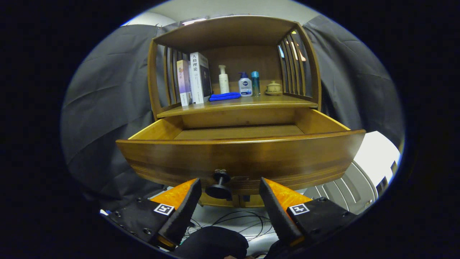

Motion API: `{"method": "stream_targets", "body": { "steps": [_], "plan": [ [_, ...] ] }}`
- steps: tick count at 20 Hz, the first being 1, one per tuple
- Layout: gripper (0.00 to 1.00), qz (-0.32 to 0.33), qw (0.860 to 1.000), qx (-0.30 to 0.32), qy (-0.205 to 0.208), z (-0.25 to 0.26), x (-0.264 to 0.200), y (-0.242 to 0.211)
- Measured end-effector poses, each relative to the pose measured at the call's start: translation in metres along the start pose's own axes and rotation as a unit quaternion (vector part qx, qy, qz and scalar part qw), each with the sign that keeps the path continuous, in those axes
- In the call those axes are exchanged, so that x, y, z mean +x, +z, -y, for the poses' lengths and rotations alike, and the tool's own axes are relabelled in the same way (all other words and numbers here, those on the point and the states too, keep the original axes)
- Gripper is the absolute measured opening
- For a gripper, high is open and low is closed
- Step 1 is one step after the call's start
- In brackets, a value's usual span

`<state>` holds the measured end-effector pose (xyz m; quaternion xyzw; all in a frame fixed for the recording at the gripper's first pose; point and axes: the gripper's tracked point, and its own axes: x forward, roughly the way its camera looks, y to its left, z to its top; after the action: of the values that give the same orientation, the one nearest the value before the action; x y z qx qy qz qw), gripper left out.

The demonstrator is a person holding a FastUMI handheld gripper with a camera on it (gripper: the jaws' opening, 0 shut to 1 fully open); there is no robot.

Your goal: Pull open the drawer, take out the items inside it, and place them on the countertop above the cabinet.

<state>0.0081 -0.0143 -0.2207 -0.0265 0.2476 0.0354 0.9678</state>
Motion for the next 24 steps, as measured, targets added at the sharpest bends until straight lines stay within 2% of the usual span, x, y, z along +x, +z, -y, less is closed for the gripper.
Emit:
{"method": "stream_targets", "body": {
  "steps": [3,5,8,13,18,24],
  "plan": [
    [0.98,0.012,0.999,0.034,0.008,0.010,-0.011,0.037],
    [0.98,0.011,1.000,0.029,0.001,0.022,-0.012,0.058],
    [0.98,0.011,1.000,0.007,-0.004,0.033,-0.006,0.088],
    [0.98,-0.027,0.997,-0.069,-0.006,0.031,0.027,0.125],
    [0.98,-0.125,0.984,-0.115,0.058,-0.007,0.073,0.117],
    [1.00,-0.211,0.965,-0.141,0.063,-0.014,0.121,0.098]
  ]
}}
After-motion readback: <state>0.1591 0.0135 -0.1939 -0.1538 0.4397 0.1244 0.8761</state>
